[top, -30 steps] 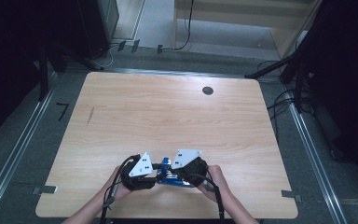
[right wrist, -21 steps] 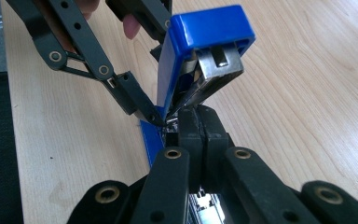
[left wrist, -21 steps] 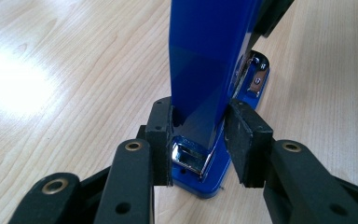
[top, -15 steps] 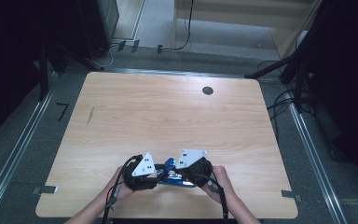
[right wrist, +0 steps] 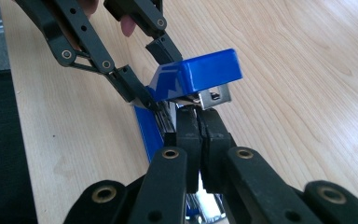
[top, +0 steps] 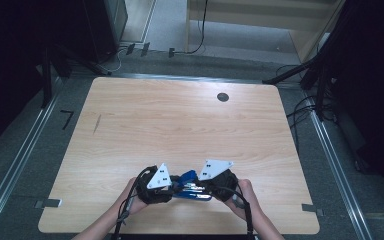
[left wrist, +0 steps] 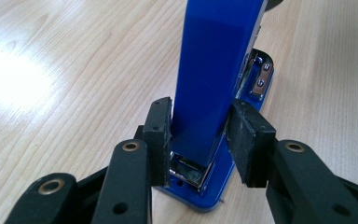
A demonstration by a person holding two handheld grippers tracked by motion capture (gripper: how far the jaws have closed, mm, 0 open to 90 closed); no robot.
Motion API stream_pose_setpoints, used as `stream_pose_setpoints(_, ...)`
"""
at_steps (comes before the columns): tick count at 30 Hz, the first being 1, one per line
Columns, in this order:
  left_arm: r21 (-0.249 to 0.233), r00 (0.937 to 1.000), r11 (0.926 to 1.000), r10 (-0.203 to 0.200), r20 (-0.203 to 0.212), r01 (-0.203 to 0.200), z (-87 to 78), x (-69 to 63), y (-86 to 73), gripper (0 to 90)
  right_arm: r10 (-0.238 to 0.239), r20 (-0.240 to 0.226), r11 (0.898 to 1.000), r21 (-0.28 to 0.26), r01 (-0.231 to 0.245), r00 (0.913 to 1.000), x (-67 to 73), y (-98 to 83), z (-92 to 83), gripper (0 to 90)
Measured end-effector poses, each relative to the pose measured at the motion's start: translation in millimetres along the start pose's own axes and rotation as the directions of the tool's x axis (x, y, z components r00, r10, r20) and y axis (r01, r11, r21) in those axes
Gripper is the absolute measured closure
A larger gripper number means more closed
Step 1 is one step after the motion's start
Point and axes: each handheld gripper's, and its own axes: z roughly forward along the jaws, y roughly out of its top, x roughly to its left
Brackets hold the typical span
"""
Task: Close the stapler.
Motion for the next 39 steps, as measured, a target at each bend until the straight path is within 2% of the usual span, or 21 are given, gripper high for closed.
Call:
stream_pose_setpoints(9, 0.010, 1.0000, 0.9999, 0.003, -0.005, -0.003, 3.3, -1.9, 1.8, 62.7, 0.041, 0.016, 0.999, -0.010, -0.041, 0.9990, -6.2, -15.1, -18.1, 88.8)
stream_pose_setpoints(13, 0.022, 0.9996, 0.9994, 0.025, -0.011, -0.025, 4.0, -3.1, 3.4, 62.6, 0.074, 0.039, 0.997, -0.033, -0.073, 0.9965, -10.0, -20.2, -28.4, 88.5)
stream_pose_setpoints(18, 0.044, 0.9993, 0.9985, 0.033, -0.016, -0.032, 4.9, -4.5, 5.7, 62.1, 0.111, 0.039, 0.989, -0.099, -0.106, 0.9931, -10.9, -10.3, -40.1, 87.8)
stream_pose_setpoints(20, 0.045, 0.9995, 0.9987, 0.027, -0.015, -0.027, 6.0, -4.7, 6.1, 61.7, 0.108, 0.049, 0.988, -0.114, -0.101, 0.9930, -7.3, -3.5, -42.8, 87.9)
stream_pose_setpoints(24, 0.060, 0.9993, 0.9977, 0.033, -0.017, -0.032, 9.6, -5.6, 7.0, 60.3, 0.090, 0.039, 0.988, -0.127, -0.084, 0.9952, -1.0, 7.3, -41.3, 87.9)
stream_pose_setpoints(26, 0.062, 0.9993, 0.9976, 0.033, -0.019, -0.032, 10.3, -6.1, 7.0, 59.9, 0.082, 0.040, 0.992, -0.097, -0.078, 0.9958, 1.6, 9.6, -35.6, 88.4)
stream_pose_setpoints(29, 0.062, 0.9992, 0.9975, 0.035, -0.019, -0.033, 10.5, -6.5, 7.1, 59.6, 0.071, 0.066, 0.997, -0.024, -0.070, 0.9953, 2.2, 6.8, -23.9, 89.8)
stream_pose_setpoints(31, 0.069, 0.9988, 0.9968, 0.042, -0.026, -0.041, 11.4, -8.2, 7.8, 58.6, 0.089, 0.058, 0.996, -0.008, -0.088, 0.9943, -0.5, 1.8, -18.8, 90.0)
stream_pose_setpoints(33, 0.063, 0.9988, 0.9972, 0.043, -0.025, -0.041, 12.2, -8.2, 7.4, 56.9, 0.086, 0.063, 0.996, 0.014, -0.087, 0.9944, -3.0, -2.0, -15.6, 90.0)
stream_pose_setpoints(35, 0.068, 0.9984, 0.9972, 0.036, -0.043, -0.033, 14.3, -8.4, 5.7, 50.8, 0.097, 0.059, 0.994, 0.035, -0.099, 0.9935, -4.3, -6.8, -12.9, 90.0)
stream_pose_setpoints(37, 0.054, 0.9991, 0.9985, 0.008, -0.042, -0.005, 14.1, -6.5, 4.8, 44.2, 0.089, 0.066, 0.993, 0.070, -0.094, 0.9939, -5.2, -11.6, -9.8, 90.0)
stream_pose_setpoints(39, 0.049, 0.9985, 0.9988, -0.007, -0.054, 0.009, 12.3, -4.1, 4.8, 38.7, 0.100, 0.066, 0.990, 0.090, -0.106, 0.9928, -6.0, -16.9, -6.6, 90.0)
